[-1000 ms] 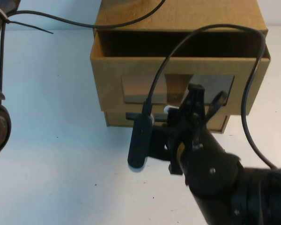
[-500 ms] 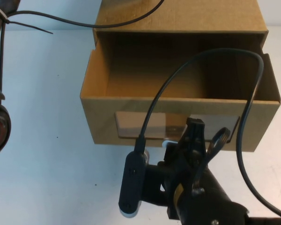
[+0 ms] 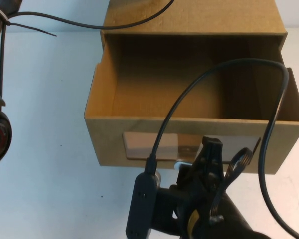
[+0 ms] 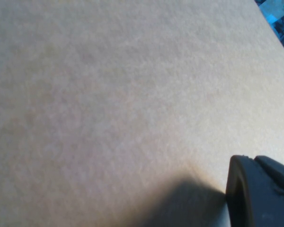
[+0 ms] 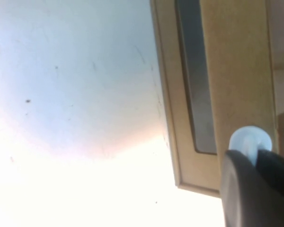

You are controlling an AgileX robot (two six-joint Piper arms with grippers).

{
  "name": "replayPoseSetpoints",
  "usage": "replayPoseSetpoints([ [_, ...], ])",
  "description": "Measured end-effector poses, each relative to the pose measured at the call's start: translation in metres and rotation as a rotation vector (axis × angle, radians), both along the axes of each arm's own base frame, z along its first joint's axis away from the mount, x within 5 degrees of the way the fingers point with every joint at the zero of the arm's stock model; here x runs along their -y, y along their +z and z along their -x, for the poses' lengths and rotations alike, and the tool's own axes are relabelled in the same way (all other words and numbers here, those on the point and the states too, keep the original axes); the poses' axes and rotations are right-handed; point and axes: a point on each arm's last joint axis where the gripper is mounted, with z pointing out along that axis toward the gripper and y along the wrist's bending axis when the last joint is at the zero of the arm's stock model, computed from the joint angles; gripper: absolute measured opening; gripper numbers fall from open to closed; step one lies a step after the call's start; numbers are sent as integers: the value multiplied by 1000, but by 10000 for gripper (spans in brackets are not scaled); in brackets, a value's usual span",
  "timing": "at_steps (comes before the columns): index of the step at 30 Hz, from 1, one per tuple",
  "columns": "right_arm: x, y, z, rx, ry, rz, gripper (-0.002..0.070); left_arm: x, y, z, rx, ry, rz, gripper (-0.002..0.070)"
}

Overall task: Open the shoe box
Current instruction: 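Pull the top drawer of the cardboard box fully open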

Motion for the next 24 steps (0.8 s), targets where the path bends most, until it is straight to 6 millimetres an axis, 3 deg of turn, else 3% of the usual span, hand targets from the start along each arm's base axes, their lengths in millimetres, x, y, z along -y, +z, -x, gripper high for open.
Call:
replayPoseSetpoints([
  [5,1,-2,5,-33,-16,-2,61,0,0,0,0,0,1,-4],
  [11,4,-3,7,-63,-46,-4,328,0,0,0,0,0,1,-4],
  [14,5,6,10,-81,-60,-40,396,0,1,1,2,0,1,-4],
  [24,2,62,37,-266,-53,-127,328,-6,32,19,75,-4,6,-4],
])
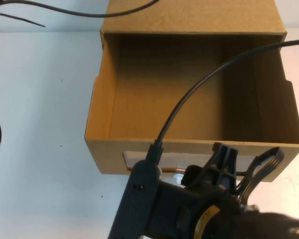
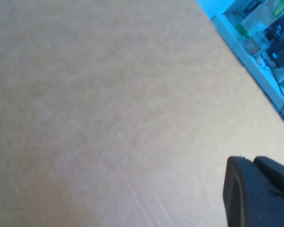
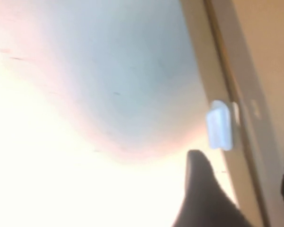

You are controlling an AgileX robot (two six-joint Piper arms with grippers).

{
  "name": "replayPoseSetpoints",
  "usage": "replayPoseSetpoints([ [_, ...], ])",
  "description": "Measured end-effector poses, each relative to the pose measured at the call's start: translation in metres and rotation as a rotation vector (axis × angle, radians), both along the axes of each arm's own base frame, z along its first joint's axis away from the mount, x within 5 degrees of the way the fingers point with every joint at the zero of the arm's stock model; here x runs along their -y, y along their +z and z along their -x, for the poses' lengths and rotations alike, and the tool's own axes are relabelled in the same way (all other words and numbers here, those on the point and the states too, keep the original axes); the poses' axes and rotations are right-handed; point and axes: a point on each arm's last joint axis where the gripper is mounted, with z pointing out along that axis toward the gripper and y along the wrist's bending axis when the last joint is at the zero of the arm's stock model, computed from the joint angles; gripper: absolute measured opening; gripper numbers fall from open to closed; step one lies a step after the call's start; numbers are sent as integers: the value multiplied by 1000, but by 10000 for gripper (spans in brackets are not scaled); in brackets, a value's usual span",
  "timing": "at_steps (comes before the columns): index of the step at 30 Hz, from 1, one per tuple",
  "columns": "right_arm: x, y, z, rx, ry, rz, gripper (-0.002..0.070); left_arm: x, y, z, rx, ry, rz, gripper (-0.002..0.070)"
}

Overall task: Open the shoe box
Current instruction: 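Pull the top drawer of the cardboard box fully open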

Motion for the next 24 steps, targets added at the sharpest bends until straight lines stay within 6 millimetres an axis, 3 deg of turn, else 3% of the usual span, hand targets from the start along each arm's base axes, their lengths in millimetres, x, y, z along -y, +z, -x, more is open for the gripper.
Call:
replayPoseSetpoints([
  [6,6,38,10,-98,39,-118,263,-7,32,21,82,2,10,-4],
  [13,41,90,5,26,-6,-309,123,-25,92,73,272,14,-15,-4],
  [18,73,108,-16,100,-136,-383,21,-47,135,120,457,80,-98,-4],
  [24,113,120,-51,217,-348,-389,-9,-73,170,167,606,193,-186,-4],
])
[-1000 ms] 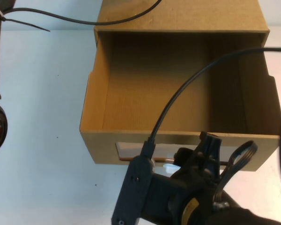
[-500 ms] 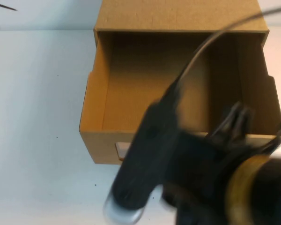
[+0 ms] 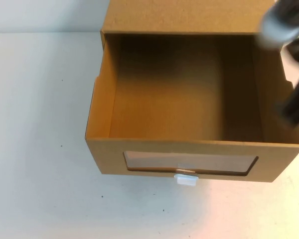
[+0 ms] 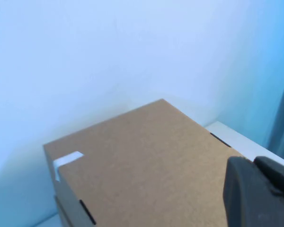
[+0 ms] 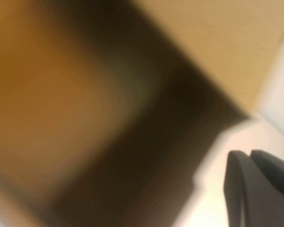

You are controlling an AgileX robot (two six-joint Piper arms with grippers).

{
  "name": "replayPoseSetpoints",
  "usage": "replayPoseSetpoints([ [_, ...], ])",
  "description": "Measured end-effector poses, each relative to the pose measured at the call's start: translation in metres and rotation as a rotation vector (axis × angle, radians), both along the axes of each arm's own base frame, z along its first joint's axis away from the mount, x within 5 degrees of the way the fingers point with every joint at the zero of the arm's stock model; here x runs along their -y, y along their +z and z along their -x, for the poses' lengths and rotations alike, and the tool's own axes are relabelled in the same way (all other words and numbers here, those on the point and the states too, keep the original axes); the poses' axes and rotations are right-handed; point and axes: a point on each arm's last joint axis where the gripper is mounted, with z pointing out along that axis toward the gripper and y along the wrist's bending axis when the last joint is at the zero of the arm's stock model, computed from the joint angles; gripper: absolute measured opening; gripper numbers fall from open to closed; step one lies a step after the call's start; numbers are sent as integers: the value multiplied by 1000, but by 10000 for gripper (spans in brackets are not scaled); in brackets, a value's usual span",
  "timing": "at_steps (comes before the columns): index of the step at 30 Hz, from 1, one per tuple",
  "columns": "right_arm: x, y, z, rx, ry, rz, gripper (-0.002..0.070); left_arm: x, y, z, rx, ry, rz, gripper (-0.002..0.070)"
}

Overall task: Open the shoe box
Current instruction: 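Pull the top drawer of the cardboard box fully open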

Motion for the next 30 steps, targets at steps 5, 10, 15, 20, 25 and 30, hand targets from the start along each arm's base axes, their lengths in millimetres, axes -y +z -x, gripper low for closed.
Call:
replayPoseSetpoints([
  [5,40,10,-15,32,-178,-37,-10,-7,4,18,7,12,-21,-4],
  [10,77,15,-25,53,-354,-60,-12,-6,-20,14,-103,6,-82,-4],
  [15,97,14,-36,45,-440,-103,-13,-14,-63,11,-196,92,-168,-4],
  [20,105,13,-43,29,-451,-178,-13,-34,-89,55,-114,168,-168,-4],
  [25,109,11,-45,7,-463,-214,-13,-53,-130,111,9,224,-99,-4],
  [30,103,10,-48,-6,-428,-250,-13,-72,-171,164,141,274,-21,-4],
])
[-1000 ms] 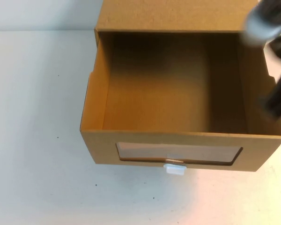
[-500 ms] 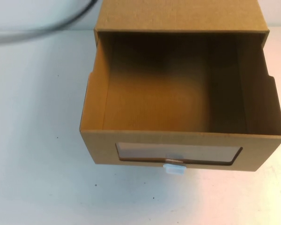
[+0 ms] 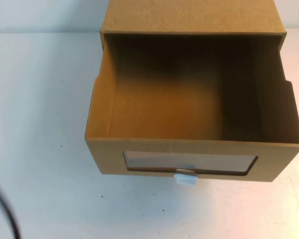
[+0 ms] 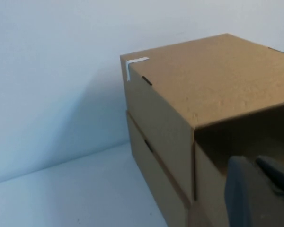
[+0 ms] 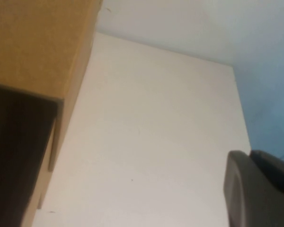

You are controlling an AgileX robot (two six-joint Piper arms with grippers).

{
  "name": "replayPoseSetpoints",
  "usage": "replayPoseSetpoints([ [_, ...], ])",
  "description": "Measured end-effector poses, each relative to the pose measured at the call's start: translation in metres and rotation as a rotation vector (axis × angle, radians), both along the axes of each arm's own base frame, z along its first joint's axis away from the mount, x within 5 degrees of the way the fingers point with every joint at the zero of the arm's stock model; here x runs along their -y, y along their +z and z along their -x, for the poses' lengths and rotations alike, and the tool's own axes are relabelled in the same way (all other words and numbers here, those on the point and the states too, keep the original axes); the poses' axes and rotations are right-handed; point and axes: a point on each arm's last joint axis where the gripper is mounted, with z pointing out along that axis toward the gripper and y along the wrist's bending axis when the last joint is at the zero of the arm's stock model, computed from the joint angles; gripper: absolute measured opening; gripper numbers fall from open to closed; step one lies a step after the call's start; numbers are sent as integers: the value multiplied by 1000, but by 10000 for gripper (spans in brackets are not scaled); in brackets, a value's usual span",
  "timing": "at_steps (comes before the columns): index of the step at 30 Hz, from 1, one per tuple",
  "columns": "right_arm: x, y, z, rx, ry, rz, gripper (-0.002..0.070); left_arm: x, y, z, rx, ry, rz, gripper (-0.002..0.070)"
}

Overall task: Open the shoe box
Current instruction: 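Pull the top drawer of the cardboard box fully open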

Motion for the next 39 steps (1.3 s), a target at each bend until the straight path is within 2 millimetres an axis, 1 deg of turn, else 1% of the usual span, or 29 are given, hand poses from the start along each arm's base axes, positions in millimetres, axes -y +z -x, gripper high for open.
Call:
replayPoseSetpoints([
  [1,-1,0,-1,3,6,-1,-13,-3,-10,9,16,5,7,-4],
  [4,-2,1,-1,11,16,-9,-13,-9,-43,26,29,16,9,-4],
  [5,-2,0,-1,10,17,-10,-13,-11,-51,32,40,18,13,-4],
  [9,-3,-1,-2,7,23,-13,-13,-16,-92,47,63,30,12,-4],
  [14,-6,-15,-5,-33,33,-8,-14,-19,-150,46,76,62,36,-4],
  [18,-8,-17,-5,-38,42,-18,-14,-20,-183,40,86,99,59,-4],
  [23,-8,-17,-5,-31,49,-24,-13,-21,-222,35,22,122,50,-4],
  [26,-9,-17,-5,-33,51,-28,-13,-21,-236,35,-21,121,35,-4],
  [29,-9,-17,-5,-33,52,-30,-13,-20,-240,35,-53,112,24,-4],
  [39,-12,-18,-5,-47,71,-71,-13,-19,-244,37,-95,99,12,-4],
])
